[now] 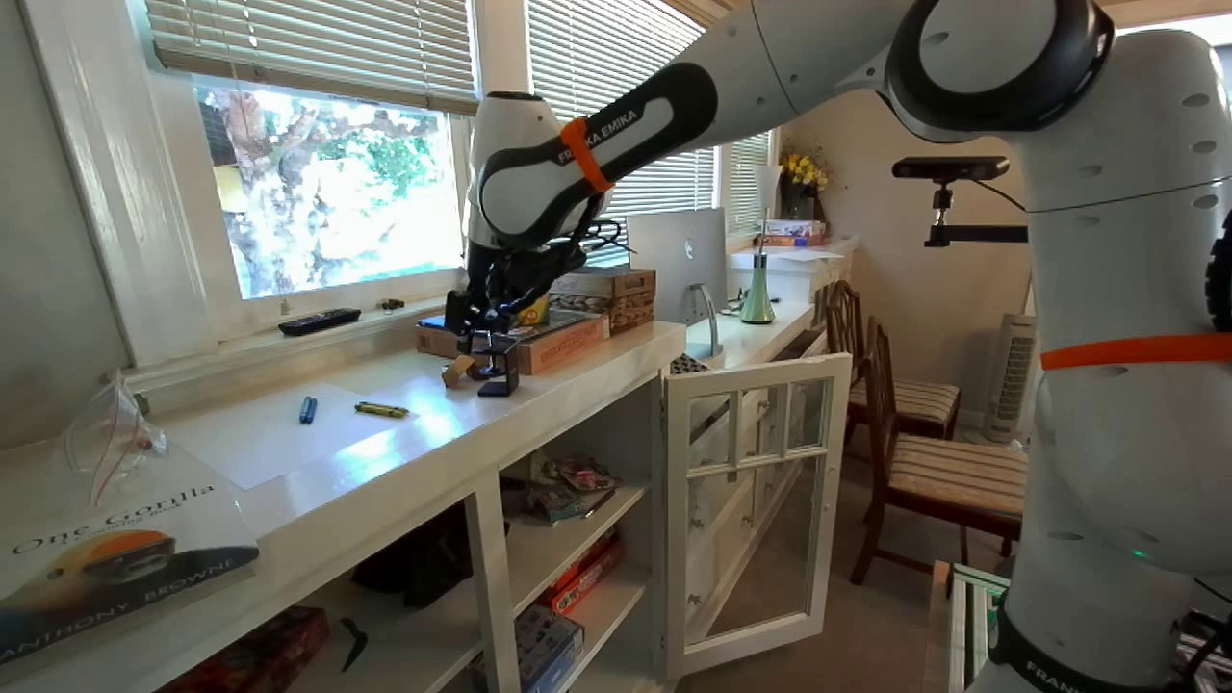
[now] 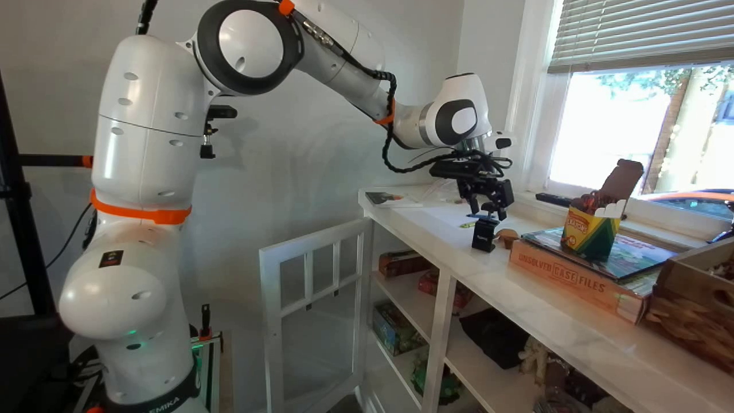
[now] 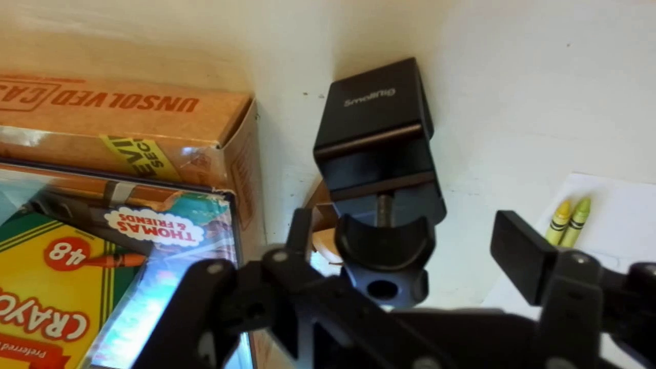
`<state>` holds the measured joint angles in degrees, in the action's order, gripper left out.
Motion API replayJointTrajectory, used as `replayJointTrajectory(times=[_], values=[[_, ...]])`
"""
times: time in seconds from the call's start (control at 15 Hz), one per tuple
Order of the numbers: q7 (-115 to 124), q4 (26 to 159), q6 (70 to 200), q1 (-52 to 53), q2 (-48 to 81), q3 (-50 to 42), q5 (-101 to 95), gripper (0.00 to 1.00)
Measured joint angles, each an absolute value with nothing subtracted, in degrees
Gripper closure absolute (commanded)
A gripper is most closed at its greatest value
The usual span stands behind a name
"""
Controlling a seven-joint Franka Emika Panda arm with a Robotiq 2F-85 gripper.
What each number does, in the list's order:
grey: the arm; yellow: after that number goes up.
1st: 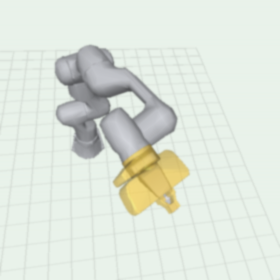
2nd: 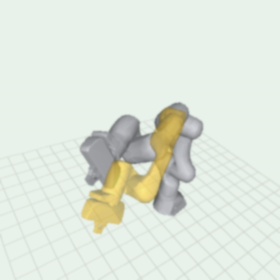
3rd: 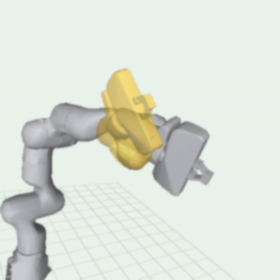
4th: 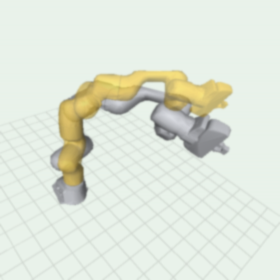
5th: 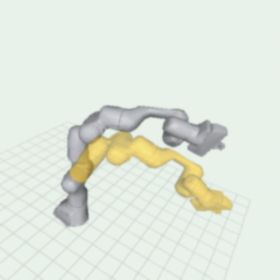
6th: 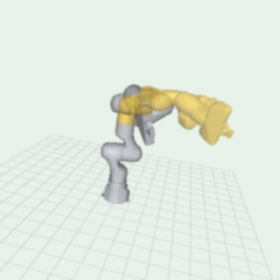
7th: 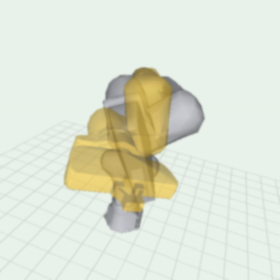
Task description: Turn the black object to the right continuously
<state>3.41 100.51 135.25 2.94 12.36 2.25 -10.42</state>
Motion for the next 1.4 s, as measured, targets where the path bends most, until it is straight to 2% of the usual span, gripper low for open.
replayJointTrajectory(times=[0.4, 1.4], values=[[0.01, 100.49, 134.9, 2.94, 12.14, 2.15, -10.51, 0.0], [-33.83, 100.53, 133.27, 0.73, 9.38, 3.03, -5.5, 0.0]])
